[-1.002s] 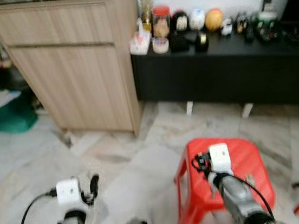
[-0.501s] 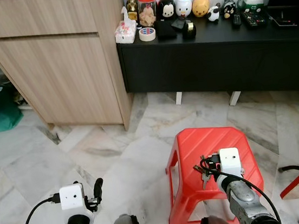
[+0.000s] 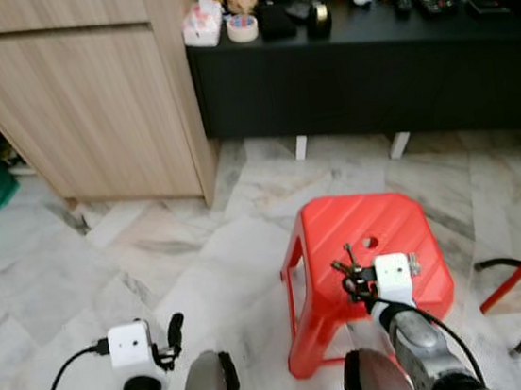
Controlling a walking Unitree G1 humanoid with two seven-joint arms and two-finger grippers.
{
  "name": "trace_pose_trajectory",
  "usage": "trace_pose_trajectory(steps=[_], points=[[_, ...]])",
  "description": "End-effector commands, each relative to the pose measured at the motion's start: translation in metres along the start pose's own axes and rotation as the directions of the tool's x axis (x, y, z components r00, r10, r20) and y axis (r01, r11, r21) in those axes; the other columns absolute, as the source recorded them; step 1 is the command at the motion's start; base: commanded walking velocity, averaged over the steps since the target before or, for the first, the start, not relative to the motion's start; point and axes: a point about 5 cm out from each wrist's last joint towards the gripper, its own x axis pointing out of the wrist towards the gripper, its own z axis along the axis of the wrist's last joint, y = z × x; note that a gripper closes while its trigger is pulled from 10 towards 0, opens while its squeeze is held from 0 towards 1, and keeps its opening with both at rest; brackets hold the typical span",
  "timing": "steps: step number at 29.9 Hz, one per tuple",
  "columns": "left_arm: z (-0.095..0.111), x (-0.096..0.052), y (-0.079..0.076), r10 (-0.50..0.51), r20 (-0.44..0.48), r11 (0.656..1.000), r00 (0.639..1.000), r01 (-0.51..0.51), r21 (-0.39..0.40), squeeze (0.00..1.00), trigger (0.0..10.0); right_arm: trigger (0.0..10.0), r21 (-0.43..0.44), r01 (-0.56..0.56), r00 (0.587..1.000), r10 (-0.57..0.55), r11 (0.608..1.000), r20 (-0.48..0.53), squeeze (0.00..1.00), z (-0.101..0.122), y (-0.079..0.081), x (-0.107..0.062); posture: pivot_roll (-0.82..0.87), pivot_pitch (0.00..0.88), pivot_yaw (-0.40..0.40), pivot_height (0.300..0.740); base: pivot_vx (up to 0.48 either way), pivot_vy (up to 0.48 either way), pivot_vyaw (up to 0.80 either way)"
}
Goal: Hang keys on a hook
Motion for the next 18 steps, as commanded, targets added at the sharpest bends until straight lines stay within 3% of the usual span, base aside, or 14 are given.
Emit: trace_pose_trajectory(steps=[1,14,18], points=[[0.001,0.001,-0.001,0.001,-0.002,1.0,1.0,-0.001,-0.003,0.0,10.0,10.0,-0.014,-0.002,1.0,0.002,1.0,-0.015,0.0,0.002,0.001,0.002,0.11,0.201,-0.043,0.585,0.0,0.0,0.0],[0.015,0.007,-0.004,0.003,0.04,1.0,0.999,-0.002,-0.011,0.0,10.0,10.0,-0.032,-0.022,0.999,0.023,0.999,0.035,0.0,0.037,0.009,0.017,0.12,0.236,-0.048,0.585,0.0,0.0,0.0],[0.018,0.006,-0.005,0.003,0.048,1.0,0.999,-0.002,-0.012,0.0,10.0,10.0,-0.085,-0.036,0.999,0.037,0.996,0.016,0.0,0.039,0.011,0.019,0.13,0.26,-0.051,0.585,0.0,0.0,0.0]])
